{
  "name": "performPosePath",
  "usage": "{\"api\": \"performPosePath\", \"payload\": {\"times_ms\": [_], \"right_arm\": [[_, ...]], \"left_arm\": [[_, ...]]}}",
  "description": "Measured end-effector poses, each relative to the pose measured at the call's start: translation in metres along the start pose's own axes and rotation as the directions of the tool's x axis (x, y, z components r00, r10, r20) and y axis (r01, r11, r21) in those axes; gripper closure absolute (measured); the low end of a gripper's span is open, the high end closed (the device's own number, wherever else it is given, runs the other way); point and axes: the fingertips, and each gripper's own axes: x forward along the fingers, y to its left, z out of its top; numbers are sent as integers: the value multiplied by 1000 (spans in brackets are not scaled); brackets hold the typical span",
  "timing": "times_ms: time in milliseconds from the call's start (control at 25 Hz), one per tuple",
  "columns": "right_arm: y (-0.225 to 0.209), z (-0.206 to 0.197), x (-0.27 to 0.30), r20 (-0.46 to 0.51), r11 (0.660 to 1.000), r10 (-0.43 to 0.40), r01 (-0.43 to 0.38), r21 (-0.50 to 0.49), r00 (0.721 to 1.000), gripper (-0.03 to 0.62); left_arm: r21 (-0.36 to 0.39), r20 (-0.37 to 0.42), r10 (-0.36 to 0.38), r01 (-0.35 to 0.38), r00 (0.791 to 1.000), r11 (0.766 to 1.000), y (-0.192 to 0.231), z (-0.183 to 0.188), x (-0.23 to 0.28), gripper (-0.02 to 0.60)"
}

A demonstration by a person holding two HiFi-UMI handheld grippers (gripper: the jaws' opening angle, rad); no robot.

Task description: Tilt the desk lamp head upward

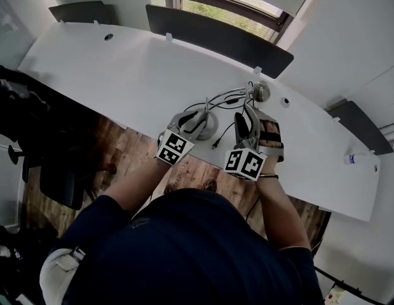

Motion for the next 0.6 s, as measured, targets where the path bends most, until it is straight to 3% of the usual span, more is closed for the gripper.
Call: {"api": "performPosePath", "payload": {"times_ms": [160, 240, 320, 480, 600], "right_arm": [[21, -10, -17, 10, 974, 67, -68, 217, 998, 420], [27, -8, -28, 35, 944, 86, -92, 317, 996, 444], [30, -3, -38, 87, 887, 107, -134, 443, 990, 490], [35, 4, -51, 175, 728, 116, -204, 654, 978, 548], [46, 8, -56, 249, 656, 103, -254, 711, 963, 561]], "left_arm": [[-26, 68, -28, 30, 997, 999, -14, 31, -27, 449], [-52, 105, -45, 51, 994, 997, -21, 49, -44, 451], [-85, 142, -56, 69, 988, 994, -27, 67, -60, 466], [-104, 193, -77, 99, 978, 990, -40, 88, -77, 508], [-100, 203, -85, 107, 975, 989, -49, 88, -81, 538]]}}
